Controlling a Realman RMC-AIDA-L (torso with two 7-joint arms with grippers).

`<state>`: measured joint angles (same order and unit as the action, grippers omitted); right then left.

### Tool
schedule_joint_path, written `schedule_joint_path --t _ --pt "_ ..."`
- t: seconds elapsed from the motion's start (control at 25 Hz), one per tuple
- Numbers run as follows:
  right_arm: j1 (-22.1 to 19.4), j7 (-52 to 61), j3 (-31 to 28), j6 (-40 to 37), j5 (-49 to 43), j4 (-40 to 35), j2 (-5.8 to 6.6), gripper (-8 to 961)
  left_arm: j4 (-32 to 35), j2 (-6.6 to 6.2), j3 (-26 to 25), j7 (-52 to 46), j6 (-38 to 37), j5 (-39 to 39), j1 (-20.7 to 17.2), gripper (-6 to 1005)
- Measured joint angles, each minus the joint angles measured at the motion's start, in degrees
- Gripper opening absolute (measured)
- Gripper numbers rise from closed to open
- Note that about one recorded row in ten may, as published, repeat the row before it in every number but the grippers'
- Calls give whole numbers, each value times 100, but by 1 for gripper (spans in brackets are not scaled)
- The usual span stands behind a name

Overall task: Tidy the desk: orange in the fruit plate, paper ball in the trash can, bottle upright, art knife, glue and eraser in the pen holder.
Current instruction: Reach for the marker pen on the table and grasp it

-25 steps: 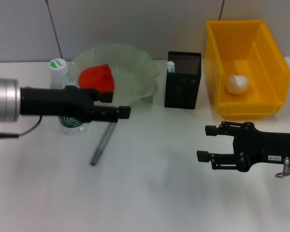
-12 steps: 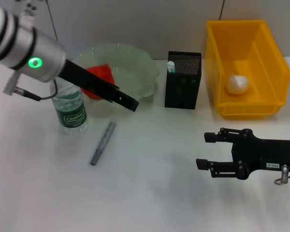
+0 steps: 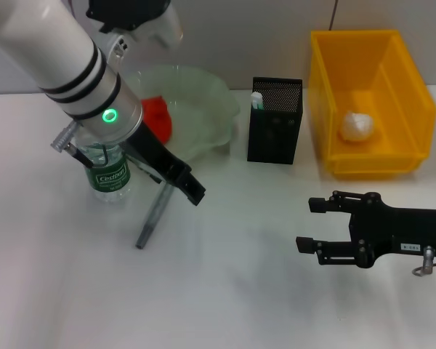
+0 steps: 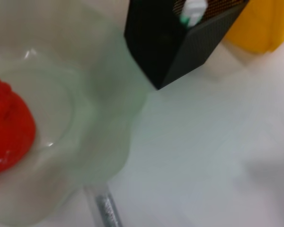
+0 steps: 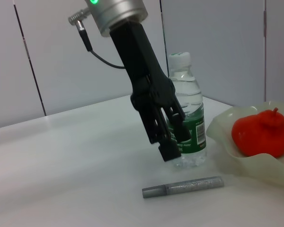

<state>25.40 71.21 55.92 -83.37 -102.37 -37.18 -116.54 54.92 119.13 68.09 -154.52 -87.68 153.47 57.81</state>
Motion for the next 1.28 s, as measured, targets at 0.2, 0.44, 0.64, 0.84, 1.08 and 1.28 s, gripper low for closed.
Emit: schedule_joint_path --t 0.2,0.44,0.64,0.84,1.08,1.28 --pt "15 -2 -3 0 -2 -16 0 776 -493 0 23 -16 366 113 124 719" --pt "30 -3 -2 -1 -3 -33 0 776 -970 -4 77 -45 833 121 144 718" --pt "42 -3 -2 -3 -2 -40 -4 775 -1252 -10 148 -73 1088 124 145 718" --pt "66 -3 -2 -4 -3 -37 -7 775 -1516 -19 177 -77 1283 128 134 717" --pt "70 7 -2 -4 -3 -42 -9 775 -1540 -30 179 -131 1306 130 67 716" --pt "70 10 -2 -4 -3 -43 -9 776 -1547 -37 179 -140 1218 136 47 715"
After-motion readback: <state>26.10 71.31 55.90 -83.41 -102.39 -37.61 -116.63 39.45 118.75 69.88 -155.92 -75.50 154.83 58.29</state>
